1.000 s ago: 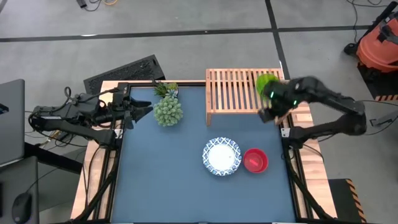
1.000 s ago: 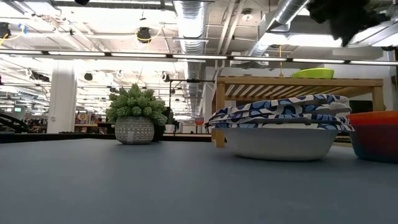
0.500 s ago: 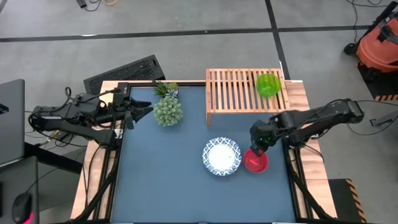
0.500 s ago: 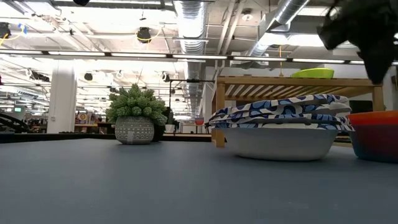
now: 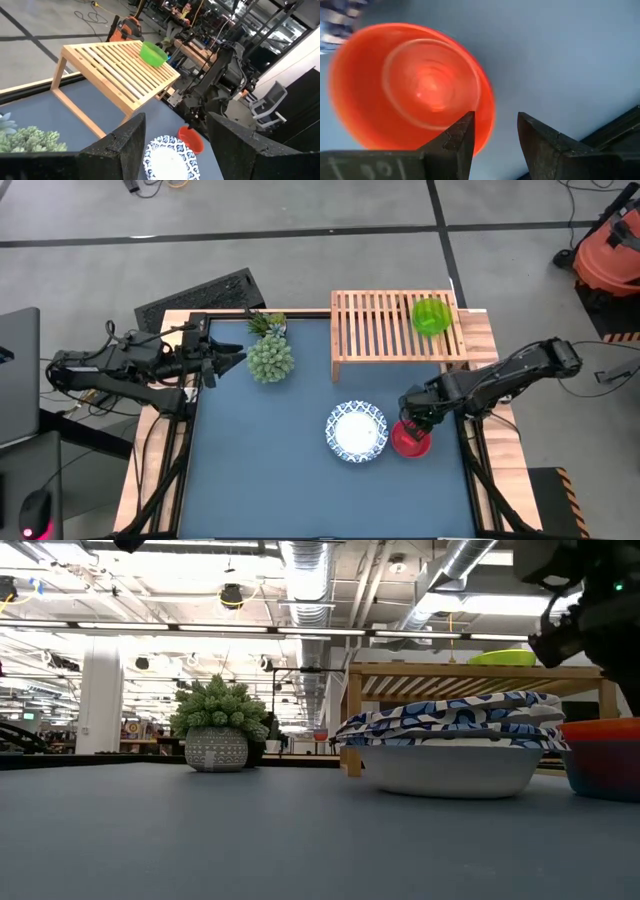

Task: Place and stack bowls onto a shelf
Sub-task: Stack the red bowl on top of the green bowl on the shelf

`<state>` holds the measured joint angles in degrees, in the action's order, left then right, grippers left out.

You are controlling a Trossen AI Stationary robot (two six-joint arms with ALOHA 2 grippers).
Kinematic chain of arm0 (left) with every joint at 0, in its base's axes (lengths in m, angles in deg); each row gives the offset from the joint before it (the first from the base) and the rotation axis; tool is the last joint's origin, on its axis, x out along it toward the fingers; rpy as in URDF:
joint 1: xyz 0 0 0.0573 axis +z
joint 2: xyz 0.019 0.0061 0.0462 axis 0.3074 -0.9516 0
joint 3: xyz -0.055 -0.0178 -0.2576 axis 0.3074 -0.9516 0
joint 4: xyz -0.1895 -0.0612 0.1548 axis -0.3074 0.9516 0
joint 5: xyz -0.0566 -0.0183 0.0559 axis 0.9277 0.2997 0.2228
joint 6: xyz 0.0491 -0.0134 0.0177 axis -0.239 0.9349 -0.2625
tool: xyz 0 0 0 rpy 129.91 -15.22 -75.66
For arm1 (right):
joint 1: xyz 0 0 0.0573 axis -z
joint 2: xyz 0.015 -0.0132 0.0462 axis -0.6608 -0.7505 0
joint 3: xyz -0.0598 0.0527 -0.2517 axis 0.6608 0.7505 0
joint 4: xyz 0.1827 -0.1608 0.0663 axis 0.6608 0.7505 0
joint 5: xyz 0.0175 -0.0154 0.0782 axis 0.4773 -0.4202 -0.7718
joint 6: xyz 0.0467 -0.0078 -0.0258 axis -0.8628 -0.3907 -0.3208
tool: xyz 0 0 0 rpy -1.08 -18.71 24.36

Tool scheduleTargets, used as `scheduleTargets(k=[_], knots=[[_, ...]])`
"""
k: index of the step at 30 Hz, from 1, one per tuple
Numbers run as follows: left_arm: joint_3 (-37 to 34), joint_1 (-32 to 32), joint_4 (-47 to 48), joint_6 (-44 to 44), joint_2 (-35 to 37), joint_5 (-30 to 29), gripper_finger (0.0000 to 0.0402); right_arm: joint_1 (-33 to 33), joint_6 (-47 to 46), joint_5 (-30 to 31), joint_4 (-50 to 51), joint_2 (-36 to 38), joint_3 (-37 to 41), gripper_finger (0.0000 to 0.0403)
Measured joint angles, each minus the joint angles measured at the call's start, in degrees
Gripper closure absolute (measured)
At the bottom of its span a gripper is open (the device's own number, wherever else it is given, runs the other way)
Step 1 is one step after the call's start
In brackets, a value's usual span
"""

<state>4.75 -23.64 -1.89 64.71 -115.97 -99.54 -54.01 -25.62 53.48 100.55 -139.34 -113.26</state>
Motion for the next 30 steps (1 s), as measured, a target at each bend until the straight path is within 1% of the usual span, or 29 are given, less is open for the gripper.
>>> scheduleTargets(k=[6, 18, 22, 30], knots=[[0.0, 0.0, 0.0, 0.0, 0.0, -0.7, 0.0205, 0.0, 0.5, 0.0, -1.4, 0.0, 0.6, 0.0236], [0.0, 0.0, 0.1, 0.0, 0.0, -1.2, 0.0205, 0.0, 1.9, 0.1, -2.0, -0.2, 1.0, 0.0280], [0.0, 0.0, 0.1, 0.0, 0.0, -1.2, 0.0205, 0.0, 1.6, -0.1, -3.5, -0.5, 2.8, 0.0284], [0.0, 0.0, 0.0, -0.1, 0.0, -1.2, 0.0205, 0.0, 1.6, -1.1, -3.6, -0.8, 2.9, 0.0285]])
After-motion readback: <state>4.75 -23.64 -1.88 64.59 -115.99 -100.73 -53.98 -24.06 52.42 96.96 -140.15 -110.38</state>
